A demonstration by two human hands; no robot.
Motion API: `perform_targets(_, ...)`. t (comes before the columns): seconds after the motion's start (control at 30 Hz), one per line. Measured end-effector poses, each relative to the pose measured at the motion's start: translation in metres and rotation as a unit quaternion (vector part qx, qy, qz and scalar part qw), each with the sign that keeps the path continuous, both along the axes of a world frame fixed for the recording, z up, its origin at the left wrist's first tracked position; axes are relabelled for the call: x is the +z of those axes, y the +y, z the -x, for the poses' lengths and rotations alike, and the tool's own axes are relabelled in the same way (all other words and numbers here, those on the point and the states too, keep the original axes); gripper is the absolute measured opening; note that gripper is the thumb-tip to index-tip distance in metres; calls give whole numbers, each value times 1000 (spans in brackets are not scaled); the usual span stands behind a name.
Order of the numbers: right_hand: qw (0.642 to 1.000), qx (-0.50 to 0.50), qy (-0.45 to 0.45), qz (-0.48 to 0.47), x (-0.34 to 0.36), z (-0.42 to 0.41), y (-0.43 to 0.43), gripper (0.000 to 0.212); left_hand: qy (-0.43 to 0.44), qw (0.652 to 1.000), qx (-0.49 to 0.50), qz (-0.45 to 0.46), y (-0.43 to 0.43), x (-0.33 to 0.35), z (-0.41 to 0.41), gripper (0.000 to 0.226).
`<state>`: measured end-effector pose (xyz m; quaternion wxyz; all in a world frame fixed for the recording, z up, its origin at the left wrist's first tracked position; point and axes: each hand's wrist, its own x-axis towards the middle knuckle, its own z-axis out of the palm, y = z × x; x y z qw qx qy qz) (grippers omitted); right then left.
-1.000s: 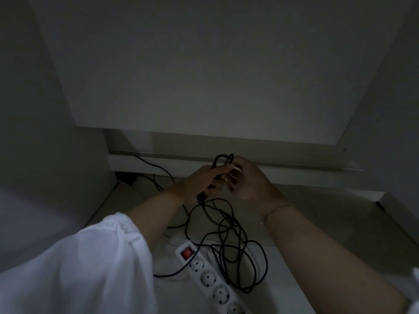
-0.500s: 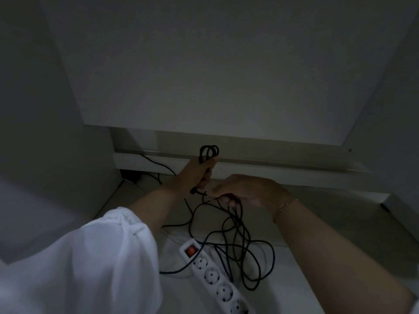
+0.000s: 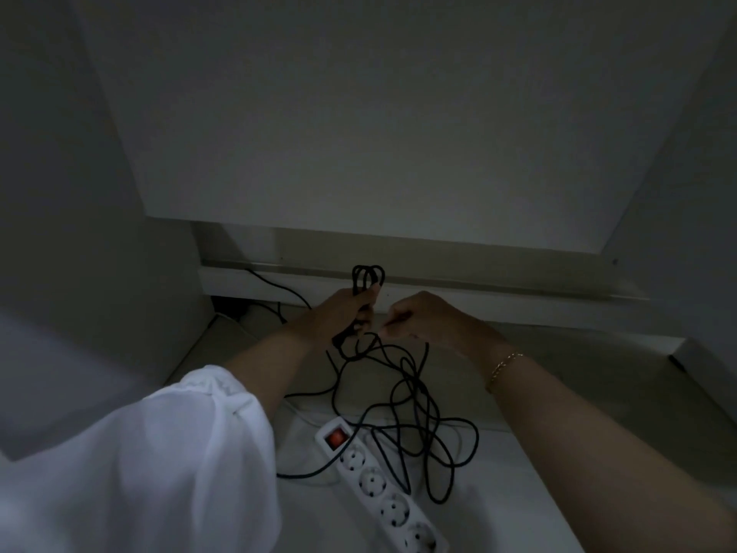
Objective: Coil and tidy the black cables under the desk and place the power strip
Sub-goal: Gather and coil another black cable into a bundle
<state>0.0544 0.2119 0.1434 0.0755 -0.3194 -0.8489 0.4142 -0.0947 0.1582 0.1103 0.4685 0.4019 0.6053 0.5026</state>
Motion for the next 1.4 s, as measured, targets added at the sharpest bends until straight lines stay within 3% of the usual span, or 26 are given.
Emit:
perform_targets(0.2, 993, -30, 72, -89, -11, 10, 0, 10, 19, 1000, -9, 12, -1, -6, -12, 43)
perform_targets(0.37, 980, -102, 155, -66, -16, 12, 0, 7, 28, 999, 2, 20, 3, -8, -14, 40)
perform_targets(0.5, 982, -118, 133, -67, -11, 9, 5, 31, 39, 999, 24, -3, 1, -3, -12, 48)
perform_targets(0.6, 990, -81, 93, -64, -9, 6, 10, 31, 10, 999, 29, -25, 1, 0, -7, 48)
perform_targets(0.67, 994, -55, 88, -22, -7, 1, 11, 27, -20, 999, 39, -32, 1, 1, -2, 45)
perform_targets(0.77, 985, -53, 148, 67, -2, -11, 14, 16, -73, 995, 57, -37, 0, 4, 6, 40)
perform_targets(0.83, 979, -66, 172, 90, -1, -17, 16, 10, -31, 999, 32, -29, -2, 3, 7, 41)
perform_targets(0.93, 969, -114, 205, 76, -3, -13, 18, 19, 69, 997, -26, 12, -4, -1, -10, 37)
perform_targets(1.13, 940, -208, 268, -24, -5, -7, 24, 28, -51, 997, -39, 38, 0, -2, -39, 41)
perform_targets(1.3, 927, -271, 246, -79, -7, -10, 25, 42, -144, 986, -72, 31, -1, 0, -37, 48)
perform_targets(1.4, 926, -281, 244, -69, -10, -10, 26, 43, -106, 989, -102, 21, -4, 3, -36, 48)
